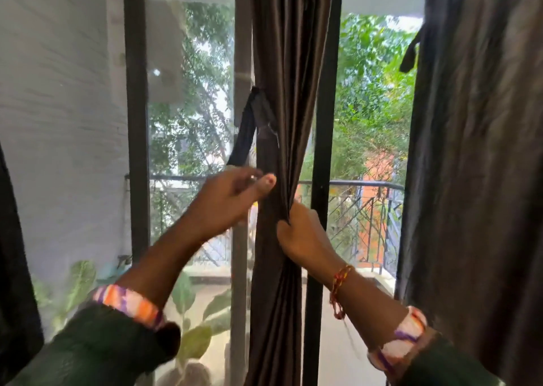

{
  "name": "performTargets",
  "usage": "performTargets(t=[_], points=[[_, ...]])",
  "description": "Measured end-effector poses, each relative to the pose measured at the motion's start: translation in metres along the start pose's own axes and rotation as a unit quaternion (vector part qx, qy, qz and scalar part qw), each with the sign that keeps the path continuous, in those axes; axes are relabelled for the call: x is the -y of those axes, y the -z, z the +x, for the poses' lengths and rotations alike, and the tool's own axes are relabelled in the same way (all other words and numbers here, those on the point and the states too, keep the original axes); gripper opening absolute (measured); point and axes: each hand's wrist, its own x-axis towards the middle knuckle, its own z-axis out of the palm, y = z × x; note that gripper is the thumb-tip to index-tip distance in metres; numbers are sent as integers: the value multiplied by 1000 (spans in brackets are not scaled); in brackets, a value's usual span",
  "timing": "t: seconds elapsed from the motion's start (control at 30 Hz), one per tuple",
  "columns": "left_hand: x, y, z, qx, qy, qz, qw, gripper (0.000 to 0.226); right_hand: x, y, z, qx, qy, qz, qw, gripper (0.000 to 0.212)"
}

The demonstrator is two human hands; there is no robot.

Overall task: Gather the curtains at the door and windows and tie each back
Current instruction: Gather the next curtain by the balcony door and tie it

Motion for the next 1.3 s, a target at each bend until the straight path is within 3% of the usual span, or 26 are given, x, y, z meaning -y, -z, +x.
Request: performTargets(t=[0.1, 0.17, 0.23, 0.3, 0.4, 0.47, 0.57, 0.63, 0.7, 0.77, 0.87, 0.9, 1.0, 1.03, 1.17, 1.3], points=[[-39, 2, 33, -17, -13, -4, 1000, 42, 3, -4, -1, 5, 18, -15, 1000, 34], [-52, -7, 52, -54, -5, 35, 998, 71, 7, -8, 0, 4, 27, -33, 999, 44], [-60, -12, 64, -161, -6, 60, 985, 109, 12, -11, 0, 10, 26, -46, 999, 50], [-63, -16, 69, -260, -17, 5, 965, 120, 16, -13, -2, 15, 26, -50, 998, 55], [-65, -20, 65, -341, -33, -95, 935, 107, 19, -16, -4, 12, 27, -57, 998, 56], [-63, -23, 59, -339, -17, -103, 935, 93, 18, -18, -4, 5, 20, -51, 998, 53], [-51, -23, 60, -256, 80, -80, 960, 85, 13, -20, -1, 0, 16, -63, 998, 55], [-47, -19, 64, -193, 101, -38, 975, 87, 11, -24, 1, 6, 8, -75, 997, 57], [-50, -15, 67, -150, 97, 23, 984, 61, 11, -26, 3, 23, 10, -79, 997, 57], [-52, -11, 69, -122, 85, 96, 984, 36, 13, -18, 7, 72, 15, -61, 995, 52], [-49, -4, 73, -98, 81, 131, 983, 38, 16, 18, 14, 271, -6, 83, 959, 60], [-48, -1, 72, -93, 85, 131, 983, 39, 19, 32, 18, 306, -10, 143, 941, 56], [-45, 2, 71, -92, 78, 128, 984, 38, 32, 65, 45, 186, -40, 277, 942, 8], [-48, -1, 69, -90, 67, 142, 984, 37, 40, 73, 57, 148, -49, 306, 939, 6], [-62, -26, 73, -86, 11, 237, 968, 44, 80, 82, 105, 118, -71, 295, 946, 45], [-64, -34, 79, -81, 22, 273, 958, 36, 81, 74, 127, 48, -109, 256, 959, 7]])
